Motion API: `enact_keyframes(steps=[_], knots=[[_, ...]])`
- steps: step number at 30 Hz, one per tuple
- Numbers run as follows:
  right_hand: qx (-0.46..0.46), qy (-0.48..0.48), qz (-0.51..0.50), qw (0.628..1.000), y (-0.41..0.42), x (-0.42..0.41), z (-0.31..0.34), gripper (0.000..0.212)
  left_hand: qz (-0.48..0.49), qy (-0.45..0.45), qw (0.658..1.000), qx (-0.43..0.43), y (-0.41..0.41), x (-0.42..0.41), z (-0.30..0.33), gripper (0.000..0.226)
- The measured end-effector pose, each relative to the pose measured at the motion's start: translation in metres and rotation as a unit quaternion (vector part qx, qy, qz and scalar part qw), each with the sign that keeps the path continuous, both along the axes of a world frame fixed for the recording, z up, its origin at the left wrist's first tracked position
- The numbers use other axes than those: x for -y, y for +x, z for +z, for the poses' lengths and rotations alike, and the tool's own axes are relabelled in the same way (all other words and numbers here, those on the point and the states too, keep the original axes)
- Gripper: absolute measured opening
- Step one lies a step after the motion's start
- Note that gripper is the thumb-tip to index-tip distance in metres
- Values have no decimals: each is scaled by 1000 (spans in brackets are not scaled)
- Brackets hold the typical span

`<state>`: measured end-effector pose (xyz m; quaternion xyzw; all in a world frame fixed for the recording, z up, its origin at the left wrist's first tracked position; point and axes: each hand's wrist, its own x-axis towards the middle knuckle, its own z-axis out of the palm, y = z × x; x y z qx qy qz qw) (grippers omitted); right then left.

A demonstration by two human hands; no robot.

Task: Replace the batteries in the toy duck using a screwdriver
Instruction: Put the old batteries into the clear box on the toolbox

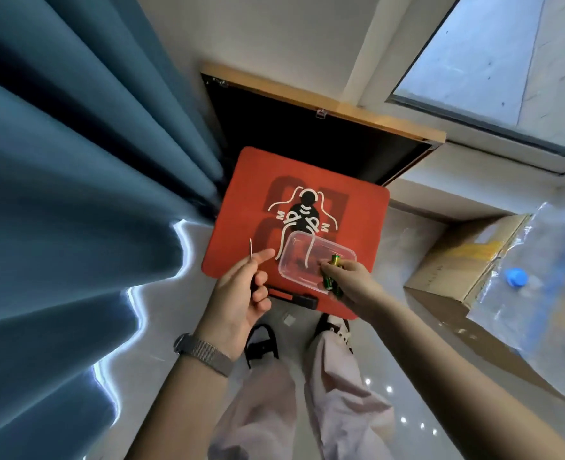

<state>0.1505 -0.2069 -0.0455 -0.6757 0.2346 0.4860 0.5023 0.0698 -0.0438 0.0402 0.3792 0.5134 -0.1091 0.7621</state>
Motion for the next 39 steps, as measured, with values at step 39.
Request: enact_keyframes(steps=[39], knots=[[140,-215,254,933,-11,-39,-119,32,-90,71,992,-52,-17,-14,-53,26]])
